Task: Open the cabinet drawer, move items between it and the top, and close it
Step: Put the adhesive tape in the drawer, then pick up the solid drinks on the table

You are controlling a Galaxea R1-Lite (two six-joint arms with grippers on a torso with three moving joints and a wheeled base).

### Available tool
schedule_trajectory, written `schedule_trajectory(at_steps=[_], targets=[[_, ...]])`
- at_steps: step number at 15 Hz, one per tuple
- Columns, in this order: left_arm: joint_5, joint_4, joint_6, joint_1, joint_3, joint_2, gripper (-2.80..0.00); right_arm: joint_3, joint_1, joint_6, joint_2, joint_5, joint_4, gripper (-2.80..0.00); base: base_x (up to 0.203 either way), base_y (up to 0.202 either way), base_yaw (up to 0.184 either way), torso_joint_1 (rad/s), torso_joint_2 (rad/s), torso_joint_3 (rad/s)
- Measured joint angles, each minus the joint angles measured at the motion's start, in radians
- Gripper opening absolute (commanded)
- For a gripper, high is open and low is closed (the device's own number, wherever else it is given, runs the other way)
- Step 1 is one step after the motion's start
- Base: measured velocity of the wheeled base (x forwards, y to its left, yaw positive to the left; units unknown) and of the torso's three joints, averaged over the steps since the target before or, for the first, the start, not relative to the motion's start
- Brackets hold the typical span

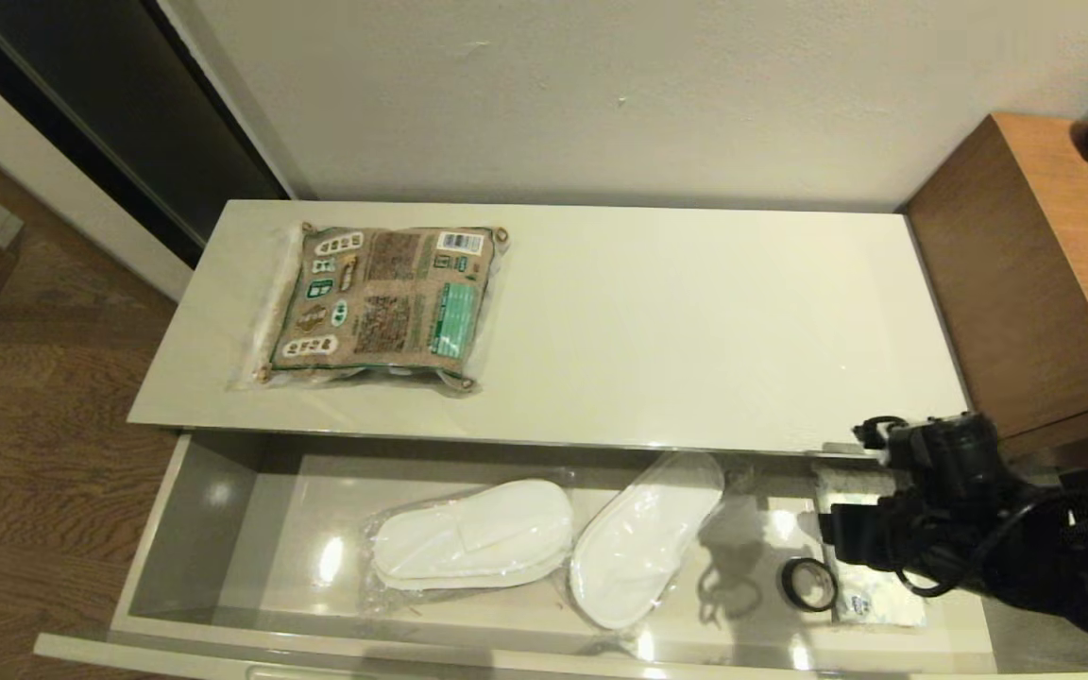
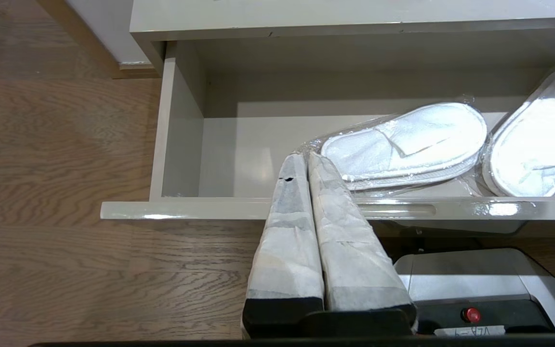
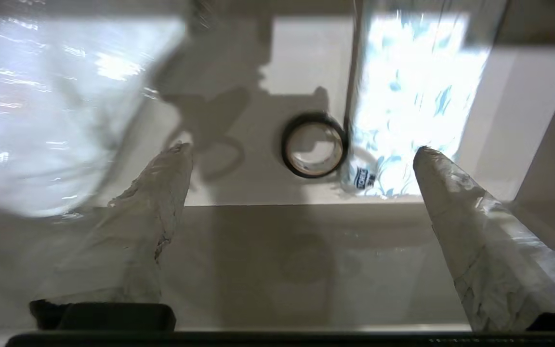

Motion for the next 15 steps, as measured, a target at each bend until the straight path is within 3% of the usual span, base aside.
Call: schedule_trajectory(at_steps=[5,9,12,15], targets=[[0.0,0.0,0.0,0.0,0.0,0.0,-2.8,-0.23,0.096,0.051,-0.336,0.011,0.502,-2.8,0.0,0.0,0.0,0.0,0.0,0.0],[0.0,0.0,0.0,-0.001,0.0,0.0,-2.8,-0.561,0.125,0.118,-0.482,-0.053,0.908,-2.8,0.0,0.0,0.0,0.0,0.0,0.0],[0.0,0.0,0.0,0.0,0.0,0.0,-2.8,-0.925,0.166,0.252,-0.562,-0.089,1.323,-2.8,0.0,0.0,0.0,0.0,0.0,0.0],[0.0,0.0,0.0,-0.001,0.0,0.0,-2.8,-1.103,0.137,0.408,-0.688,-0.123,1.79,-2.8,0.0,0.0,0.0,0.0,0.0,0.0]])
